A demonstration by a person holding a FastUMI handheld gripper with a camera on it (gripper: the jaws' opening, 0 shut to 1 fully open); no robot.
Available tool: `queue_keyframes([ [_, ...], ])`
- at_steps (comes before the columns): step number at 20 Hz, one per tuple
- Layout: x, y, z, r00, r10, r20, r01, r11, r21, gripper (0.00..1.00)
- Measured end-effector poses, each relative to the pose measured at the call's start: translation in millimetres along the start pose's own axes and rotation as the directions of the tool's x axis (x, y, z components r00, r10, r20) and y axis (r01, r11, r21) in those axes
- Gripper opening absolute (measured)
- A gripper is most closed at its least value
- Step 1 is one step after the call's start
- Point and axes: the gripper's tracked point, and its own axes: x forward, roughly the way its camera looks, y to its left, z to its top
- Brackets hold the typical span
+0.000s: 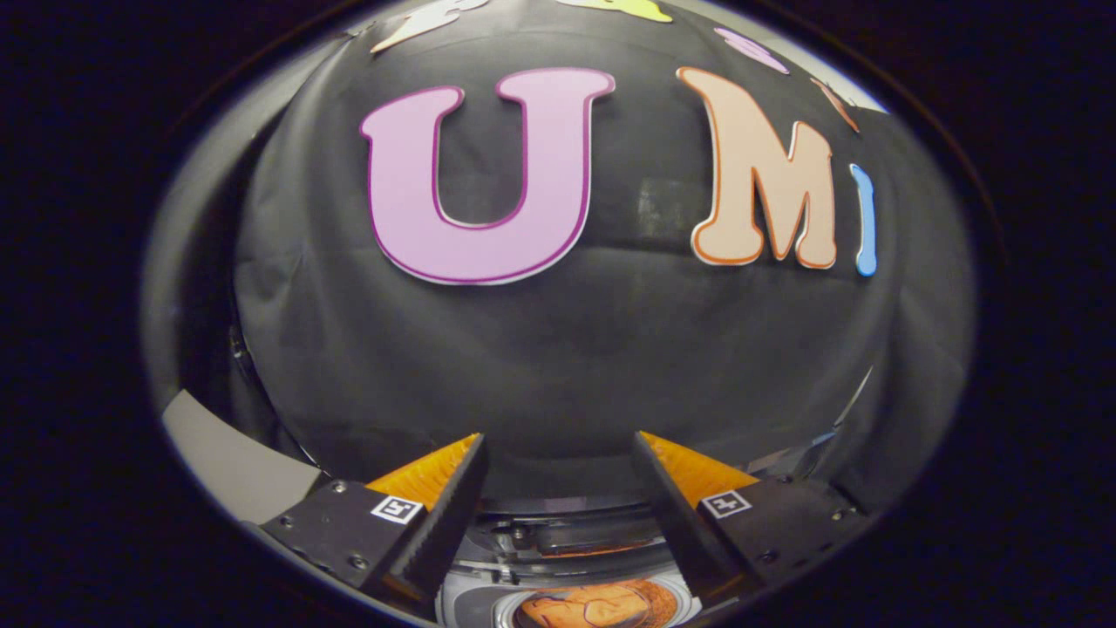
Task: Put the clothes into the washing machine and then close the washing machine lid.
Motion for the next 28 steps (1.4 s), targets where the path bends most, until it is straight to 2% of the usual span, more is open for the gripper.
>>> queue_keyframes([
  [7,-21,-2,-6,0.999,0.036,0.018,-0.036,0.999,-0.014,1.00],
  [13,-66,-4,-22,0.998,0.058,0.022,-0.057,0.998,-0.017,1.00],
  [20,-119,-8,-64,0.996,0.086,0.004,-0.086,0.996,0.003,0.99],
  [28,-153,-46,-85,0.999,0.046,0.021,-0.047,0.998,0.044,0.97],
])
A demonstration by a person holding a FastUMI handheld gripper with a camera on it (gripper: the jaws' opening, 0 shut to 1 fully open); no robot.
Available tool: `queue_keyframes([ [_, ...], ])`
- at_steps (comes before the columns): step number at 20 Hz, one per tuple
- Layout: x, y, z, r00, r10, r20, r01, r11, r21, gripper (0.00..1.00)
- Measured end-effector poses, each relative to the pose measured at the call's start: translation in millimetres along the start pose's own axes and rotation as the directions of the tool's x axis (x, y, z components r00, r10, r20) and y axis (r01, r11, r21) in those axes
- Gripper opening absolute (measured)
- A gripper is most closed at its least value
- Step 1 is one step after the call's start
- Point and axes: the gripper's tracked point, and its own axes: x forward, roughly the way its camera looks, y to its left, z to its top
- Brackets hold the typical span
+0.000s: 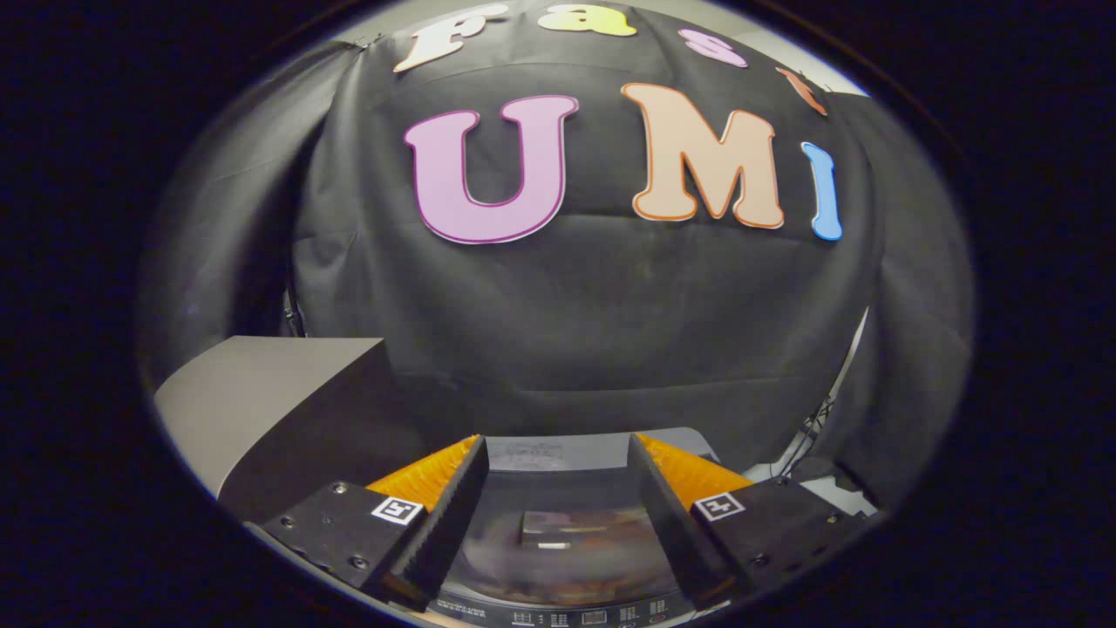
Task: Put the clothes into the washing machine and then close the washing machine lid.
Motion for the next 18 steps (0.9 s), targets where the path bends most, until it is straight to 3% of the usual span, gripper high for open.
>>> queue_keyframes([
  [11,-29,-48,-2,0.998,-0.021,0.054,0.016,0.995,0.094,0.98],
  [18,-46,-61,-7,0.997,-0.009,0.082,0.001,0.996,0.092,0.97],
])
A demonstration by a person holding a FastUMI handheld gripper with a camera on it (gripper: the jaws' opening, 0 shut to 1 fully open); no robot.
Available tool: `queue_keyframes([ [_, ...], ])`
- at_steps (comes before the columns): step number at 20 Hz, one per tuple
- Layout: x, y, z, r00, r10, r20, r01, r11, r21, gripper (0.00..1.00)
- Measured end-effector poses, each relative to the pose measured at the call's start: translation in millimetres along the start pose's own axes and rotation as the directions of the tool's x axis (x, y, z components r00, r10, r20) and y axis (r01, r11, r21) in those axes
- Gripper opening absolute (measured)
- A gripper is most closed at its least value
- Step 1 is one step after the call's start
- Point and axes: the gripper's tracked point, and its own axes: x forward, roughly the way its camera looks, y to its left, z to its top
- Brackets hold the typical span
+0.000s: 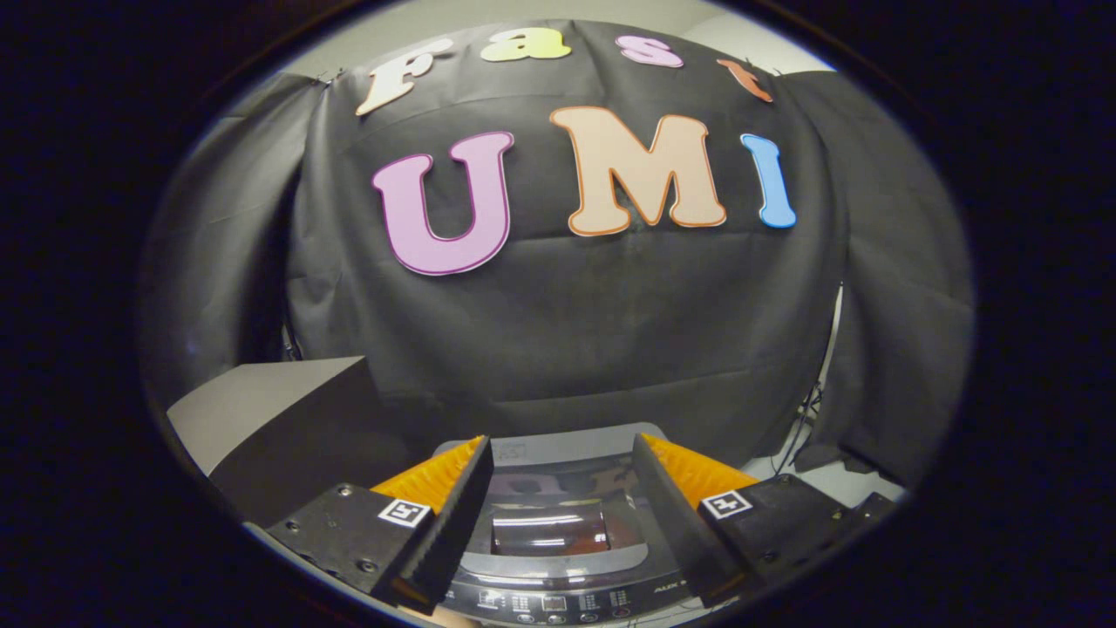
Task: Put the clothes into the washing machine and then close the washing machine lid.
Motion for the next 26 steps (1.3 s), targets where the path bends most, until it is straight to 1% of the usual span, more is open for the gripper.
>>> queue_keyframes([
  [10,-32,-21,-1,0.999,0.002,0.036,-0.002,1.000,-0.014,0.97],
  [18,-65,-32,2,0.996,0.013,0.092,-0.008,0.999,-0.052,0.97],
  [26,-97,-62,7,0.985,0.010,0.174,-0.004,0.999,-0.038,0.97],
])
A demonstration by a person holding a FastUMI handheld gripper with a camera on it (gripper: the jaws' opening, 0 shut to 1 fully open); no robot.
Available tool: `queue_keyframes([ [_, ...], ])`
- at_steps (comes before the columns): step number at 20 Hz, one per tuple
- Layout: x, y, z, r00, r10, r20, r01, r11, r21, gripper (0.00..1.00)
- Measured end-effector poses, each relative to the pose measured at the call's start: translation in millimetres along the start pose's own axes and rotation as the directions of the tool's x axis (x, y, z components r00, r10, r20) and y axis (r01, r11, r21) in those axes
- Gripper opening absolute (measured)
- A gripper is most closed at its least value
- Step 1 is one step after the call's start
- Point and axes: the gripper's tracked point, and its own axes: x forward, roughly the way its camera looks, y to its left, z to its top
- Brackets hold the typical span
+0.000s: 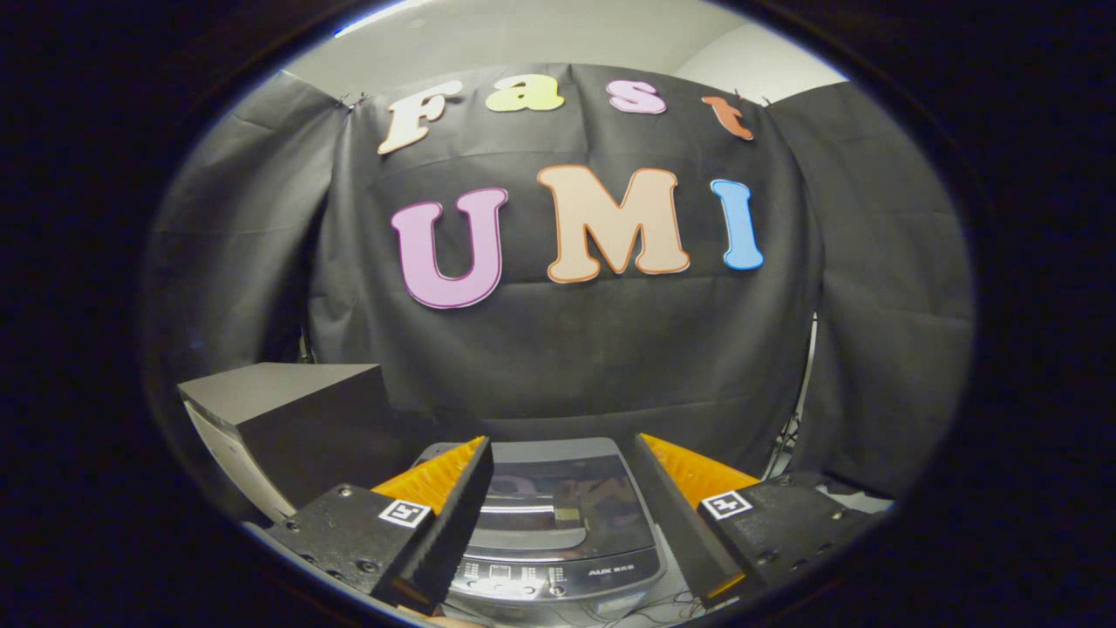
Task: Put the clothes into the washing machine and then close the washing machine lid.
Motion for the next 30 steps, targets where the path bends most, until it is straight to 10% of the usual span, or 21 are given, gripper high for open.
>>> queue_keyframes([
  [30,-144,-54,-94,0.980,0.091,0.176,-0.081,0.995,-0.064,0.97],
])
